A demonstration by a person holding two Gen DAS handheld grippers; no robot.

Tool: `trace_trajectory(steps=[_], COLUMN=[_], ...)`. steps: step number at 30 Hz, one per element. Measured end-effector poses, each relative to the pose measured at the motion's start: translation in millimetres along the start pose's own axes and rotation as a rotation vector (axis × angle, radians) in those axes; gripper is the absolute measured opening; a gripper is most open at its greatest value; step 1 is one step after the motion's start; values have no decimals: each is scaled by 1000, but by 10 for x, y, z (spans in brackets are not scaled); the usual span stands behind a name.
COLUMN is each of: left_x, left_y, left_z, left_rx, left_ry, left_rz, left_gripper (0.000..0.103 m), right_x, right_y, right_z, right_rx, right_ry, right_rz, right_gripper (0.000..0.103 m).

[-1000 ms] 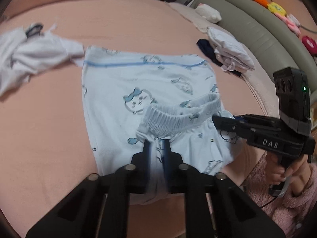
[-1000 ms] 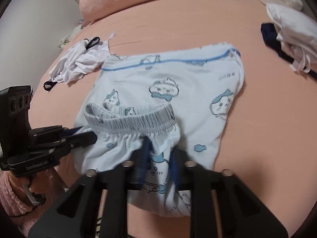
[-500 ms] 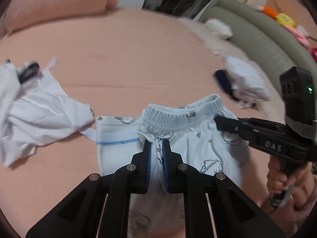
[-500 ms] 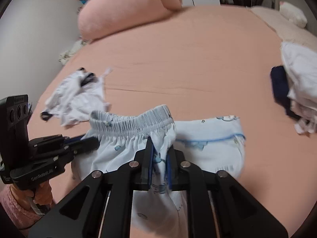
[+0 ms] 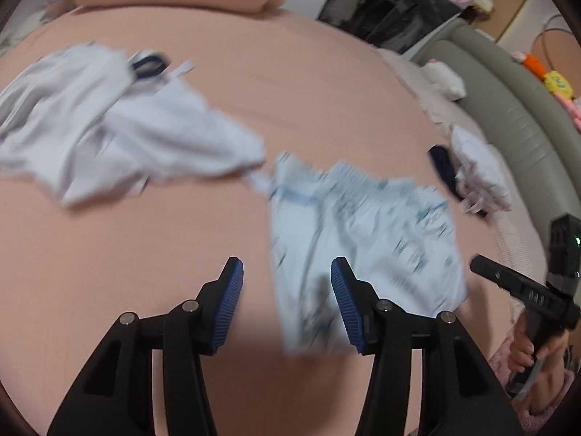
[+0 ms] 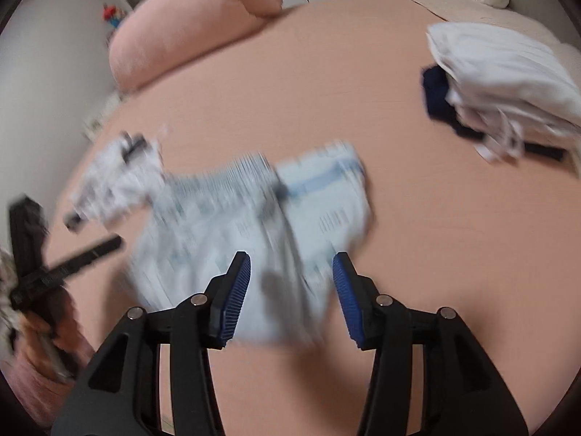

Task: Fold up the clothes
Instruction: 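Release the folded pants and press them flat with both grippers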

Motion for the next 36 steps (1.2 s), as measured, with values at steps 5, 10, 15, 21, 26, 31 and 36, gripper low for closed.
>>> trace_trajectory(steps=[5, 10, 15, 21, 26, 31, 36], left_x=[21, 39, 137, -182, -541, -491, -685], left_y=[-300, -382, -363, -333, -602, -988, -893], left_z=[-38, 38, 183, 337, 411, 173, -1], left_rx=[-53, -67, -63, -25, -17, -20, -85], left_ry=[-23, -59, -95, -117, -150, -49, -73], left_rz=[-61, -68, -86, -51, -70, -151, -102], left_gripper=[50, 50, 7, 7, 7, 2, 2], right_x=[-36, 99, 290, -28, -524, -470, -558], right_y=[-335, -409, -391, -352, -608, -1116, -1084], right_z=[128, 147, -23, -89, -62, 90, 41], right_rx=[48, 90, 85, 65, 49, 79, 45], right_ry=[-8, 40, 97, 91, 66, 18, 5], right_rz=[3, -22, -59, -24, -19, -104, -64], right_gripper=[49, 49, 13, 11, 10, 10, 14])
Point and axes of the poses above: each gripper's, at about its wrist camera, not at the fingertips, and x roughly the way its jaws point, z to its right, y to its top, the point moved 9 cm from there along x, roughly the way its jaws point, and after that the axes turned 8 degrees about z, right-handed, at the moved point
